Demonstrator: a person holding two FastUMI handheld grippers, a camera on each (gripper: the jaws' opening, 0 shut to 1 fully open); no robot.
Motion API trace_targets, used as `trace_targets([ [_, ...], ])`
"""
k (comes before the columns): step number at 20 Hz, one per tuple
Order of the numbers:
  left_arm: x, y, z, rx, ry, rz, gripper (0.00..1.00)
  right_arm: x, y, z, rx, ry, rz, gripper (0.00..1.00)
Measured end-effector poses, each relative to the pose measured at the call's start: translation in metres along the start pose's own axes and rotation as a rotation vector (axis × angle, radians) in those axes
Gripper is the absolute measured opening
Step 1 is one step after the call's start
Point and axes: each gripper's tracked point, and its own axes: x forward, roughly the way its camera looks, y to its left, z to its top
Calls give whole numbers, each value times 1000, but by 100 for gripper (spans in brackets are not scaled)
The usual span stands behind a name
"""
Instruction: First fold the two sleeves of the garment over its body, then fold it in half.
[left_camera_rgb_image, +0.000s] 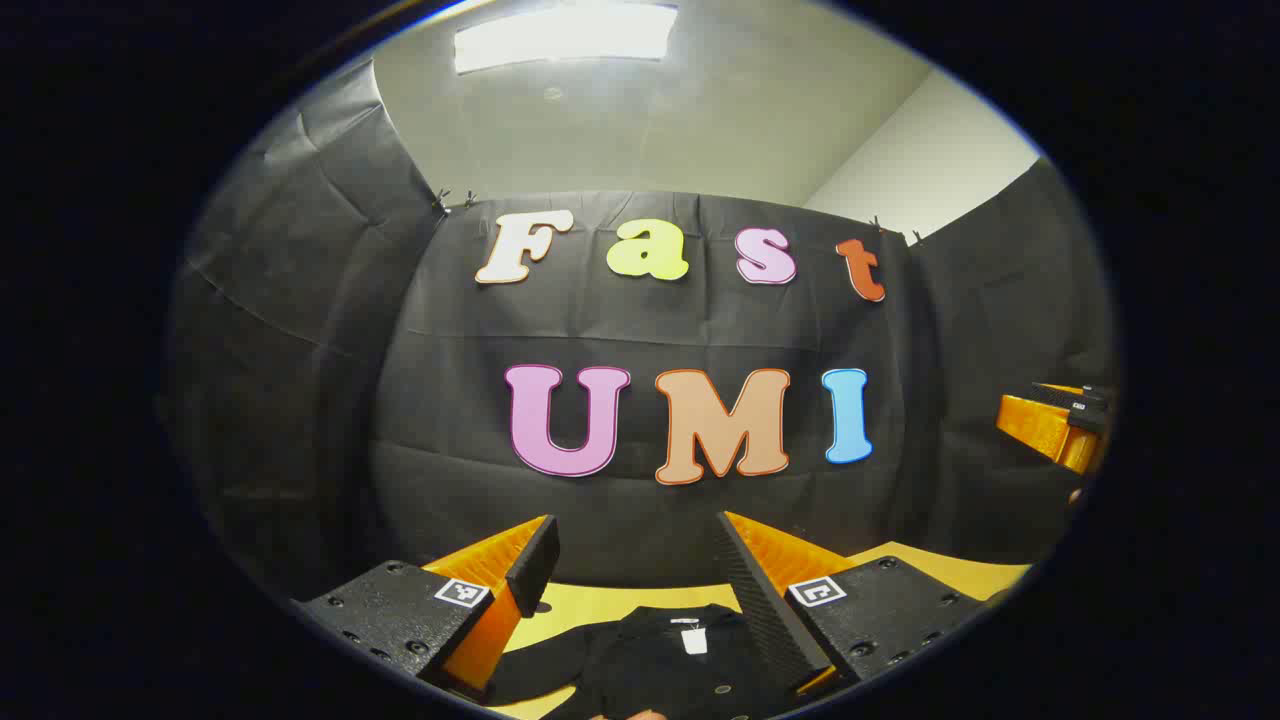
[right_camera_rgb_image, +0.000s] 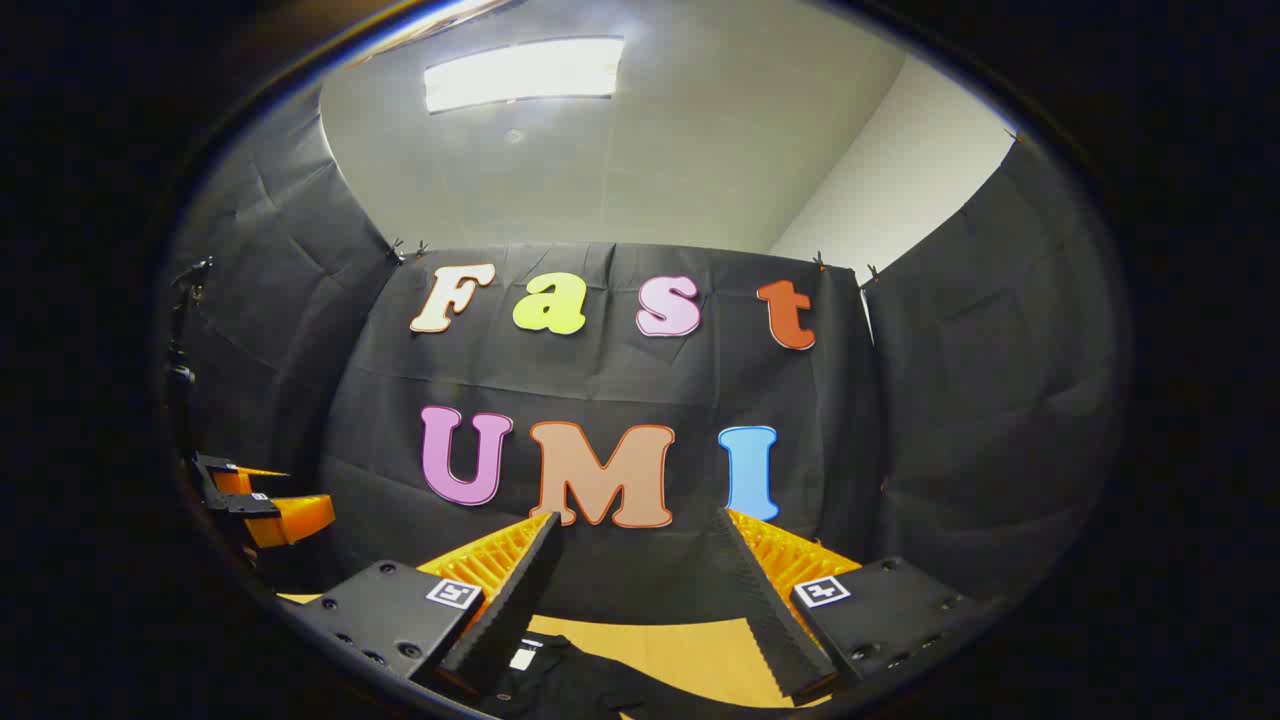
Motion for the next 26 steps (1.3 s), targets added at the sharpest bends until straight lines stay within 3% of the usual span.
trace_targets([
  [3, 0, 16, -8, -2, 30, 0, 92, -3, 15, -6, -1, 28, 0, 97],
  [9, -3, 35, 10, -27, 8, 117, 91, 4, 30, -14, 28, 29, 96, 98],
  [13, 2, 31, 15, 21, -17, 132, 92, 17, 26, -23, 68, 52, 100, 97],
  [26, 8, 40, -20, -16, 75, 156, 92, 45, 45, -47, 78, 125, 154, 98],
])
